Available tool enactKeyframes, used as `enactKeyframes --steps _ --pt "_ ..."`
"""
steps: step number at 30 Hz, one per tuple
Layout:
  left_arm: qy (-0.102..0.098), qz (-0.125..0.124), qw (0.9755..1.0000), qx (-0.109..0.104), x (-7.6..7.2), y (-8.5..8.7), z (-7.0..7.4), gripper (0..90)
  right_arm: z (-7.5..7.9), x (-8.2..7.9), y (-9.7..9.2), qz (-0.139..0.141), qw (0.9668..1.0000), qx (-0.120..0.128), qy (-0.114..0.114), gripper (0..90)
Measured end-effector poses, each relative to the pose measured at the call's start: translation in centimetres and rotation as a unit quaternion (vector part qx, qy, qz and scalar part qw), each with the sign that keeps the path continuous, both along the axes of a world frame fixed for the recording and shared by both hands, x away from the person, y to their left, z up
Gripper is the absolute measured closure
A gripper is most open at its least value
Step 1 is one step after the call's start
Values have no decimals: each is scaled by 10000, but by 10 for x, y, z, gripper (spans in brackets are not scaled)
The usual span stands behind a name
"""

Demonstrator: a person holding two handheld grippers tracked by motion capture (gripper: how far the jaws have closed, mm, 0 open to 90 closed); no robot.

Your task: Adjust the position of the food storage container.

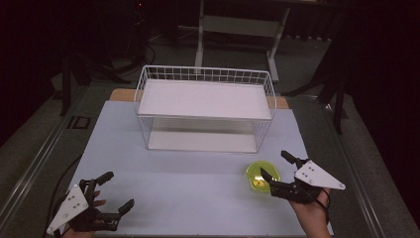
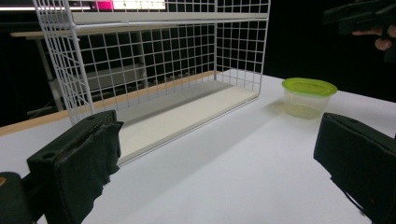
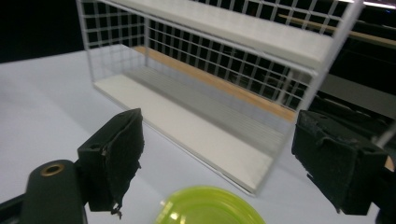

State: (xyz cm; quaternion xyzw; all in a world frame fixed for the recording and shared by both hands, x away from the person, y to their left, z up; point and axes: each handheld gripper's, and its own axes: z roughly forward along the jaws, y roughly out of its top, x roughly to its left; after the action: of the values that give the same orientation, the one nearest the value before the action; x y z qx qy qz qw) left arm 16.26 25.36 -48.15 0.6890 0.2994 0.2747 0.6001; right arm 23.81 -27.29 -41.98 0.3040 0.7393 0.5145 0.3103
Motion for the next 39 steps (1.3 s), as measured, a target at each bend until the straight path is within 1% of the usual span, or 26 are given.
enactKeyframes --steps 2,3,4,7,8,9,10,11,12,13,16,18,20,23,24,25,26,27,29,32,35,36,39 --pt "12 17 10000 12 0 0 0 14 -3 1 -1 -23 10000 -2 16 169" --pt "16 17 10000 12 0 0 0 14 -11 6 -6 -55 9999 -38 133 174" --pt "18 18 10000 3 0 0 0 14 -14 7 -8 -64 9998 -39 156 193" --pt "27 19 10000 25 1 0 -1 14 -21 11 -13 -131 9996 -63 251 205" --pt "24 18 10000 32 1 0 -1 14 -23 12 -16 -156 9994 -52 298 243" --pt "20 18 10000 31 1 0 -1 14 -25 13 -18 -186 9993 -52 315 248" --pt "19 17 10000 17 1 0 -1 14 -27 15 -21 -205 9990 -31 384 263" --pt "11 22 10000 9 0 0 -1 14 -29 16 -23 -251 9988 -35 417 278" --pt "3 24 10000 12 0 0 -1 14 -32 18 -26 -339 9985 -97 419 300" --pt "2 26 10000 0 0 0 0 14 -34 19 -28 -422 9981 -119 434 303" --pt "11 29 10000 3 0 1 -1 14 -40 21 -38 -664 9955 -83 663 409" --pt "-10 35 10000 17 0 0 0 14 -44 22 -44 -779 9943 -122 711 452" --pt "-22 27 10000 26 0 0 0 14 -48 22 -50 -906 9931 -192 725 477" --pt "-35 -14 10000 38 1 -1 -1 14 -55 23 -60 -1060 9907 -234 819 540" --pt "-50 -11 10000 58 1 -1 -1 14 -58 24 -63 -1105 9896 -229 891 564" --pt "-50 -11 10000 58 1 -1 -1 14 -58 24 -63 -1105 9896 -229 891 564" --pt "-59 -7 10000 63 1 -1 -1 14 -61 24 -66 -1175 9883 -266 938 583" --pt "-58 -2 10000 67 1 -1 -1 14 -66 24 -70 -1229 9865 -360 1019 632" --pt "-58 4 10000 49 1 -1 -1 14 -72 23 -73 -1279 9844 -445 1126 688" --pt "-78 25 10000 48 1 -1 0 14 -81 21 -75 -1307 9815 -637 1244 764" --pt "-85 22 10000 40 1 -1 0 14 -87 20 -77 -1295 9791 -709 1396 879" --pt "-89 22 9999 43 1 -1 0 14 -90 19 -77 -1265 9785 -733 1454 897" --pt "-93 17 9999 45 1 -1 0 14 -97 19 -76 -1205 9770 -779 1574 900"
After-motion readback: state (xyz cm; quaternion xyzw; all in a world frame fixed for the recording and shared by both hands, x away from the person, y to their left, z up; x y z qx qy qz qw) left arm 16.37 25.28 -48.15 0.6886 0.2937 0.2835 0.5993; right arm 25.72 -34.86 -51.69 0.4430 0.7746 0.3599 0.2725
